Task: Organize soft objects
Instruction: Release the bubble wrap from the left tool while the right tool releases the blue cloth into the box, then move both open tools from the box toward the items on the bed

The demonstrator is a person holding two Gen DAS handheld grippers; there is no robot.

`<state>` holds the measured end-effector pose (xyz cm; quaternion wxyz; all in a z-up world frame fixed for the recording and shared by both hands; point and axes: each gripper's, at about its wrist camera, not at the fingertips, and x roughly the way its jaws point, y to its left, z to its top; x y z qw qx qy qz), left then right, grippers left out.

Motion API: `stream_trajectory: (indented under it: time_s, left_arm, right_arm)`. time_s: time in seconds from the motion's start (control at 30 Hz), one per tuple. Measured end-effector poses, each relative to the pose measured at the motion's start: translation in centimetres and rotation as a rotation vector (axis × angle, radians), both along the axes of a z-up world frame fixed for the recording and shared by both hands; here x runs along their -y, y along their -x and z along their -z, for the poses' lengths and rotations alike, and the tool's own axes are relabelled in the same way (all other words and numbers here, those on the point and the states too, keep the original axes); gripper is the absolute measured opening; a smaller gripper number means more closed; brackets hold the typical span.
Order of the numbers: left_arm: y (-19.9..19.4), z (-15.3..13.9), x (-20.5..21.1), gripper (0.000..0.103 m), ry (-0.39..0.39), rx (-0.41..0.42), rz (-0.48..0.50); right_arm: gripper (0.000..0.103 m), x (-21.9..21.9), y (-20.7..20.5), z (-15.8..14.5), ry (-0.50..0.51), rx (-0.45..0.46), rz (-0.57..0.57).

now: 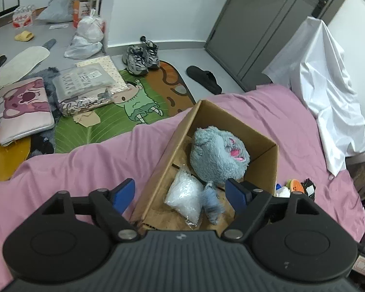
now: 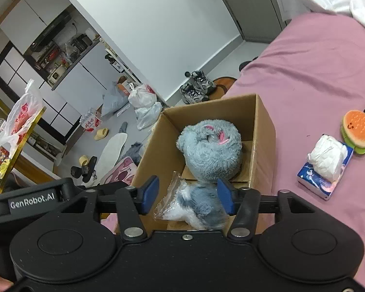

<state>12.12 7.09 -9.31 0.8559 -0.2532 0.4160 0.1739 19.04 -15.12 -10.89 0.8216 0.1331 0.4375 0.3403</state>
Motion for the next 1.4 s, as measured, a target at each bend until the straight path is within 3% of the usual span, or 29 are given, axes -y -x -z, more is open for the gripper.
stream_trajectory:
  time_s: [0.1,0.17,0.23,0.3,0.4,0.5,0.67,0.83,1.0,1.4]
  left_arm:
    - [0.8,-1.0,0.6,0.082,-0.064,0.022,-0.031]
    - [1.2,-1.5,0.8,0.082,-0.084,0.033,-0.050]
    - [1.4,-1.8,1.1,0.082,-0.094,0.034,-0.066]
    - [1.4,-1.9,1.2,0.082,-0.080,0.035,-0.068]
    - [1.8,-2.2,1.5,0.082,-0.038,0.070,-0.063]
    - [2.0,-2.8,2.2,0.082,-0.044,0.093,-0.059]
    - [1.9,-3.5,3.4,0.082,-0.095,0.081,-0.037]
    - [2.1,-4.1,3.9,0.082,-0.066,0.101,-0.038]
    - [1.6,-4.7,5.2,0.082,-0.104,0.059,-0.033]
    - [0.8,-3.8,8.5,0.082,-0.046,0.015,0.003]
  right_arm:
    - [0.067,0.4,0.4,-0.8,0.008,0.019,0.013]
    - [0.078,0.9,0.7,-1.3,0.001,0.031,0.013]
    - [0.082,1.5,1.0,-1.9,-0.007,0.049,0.015]
    - [0.089,2.0,1.1,-2.4,-0.009,0.060,0.014]
    - [0.092,2.7,1.2,-3.0,-0.010,0.074,0.014]
    - [0.098,3.3,0.8,-3.3,-0.015,0.066,0.016]
    - [0.103,4.5,0.7,-3.8,0.002,0.078,0.015]
    - [0.103,5.6,0.4,-4.2,0.010,0.083,0.010]
    - [0.103,6.8,-0.2,-4.4,0.033,0.089,0.035]
    - [0.103,9.9,-1.4,-4.7,0.112,0.122,0.067]
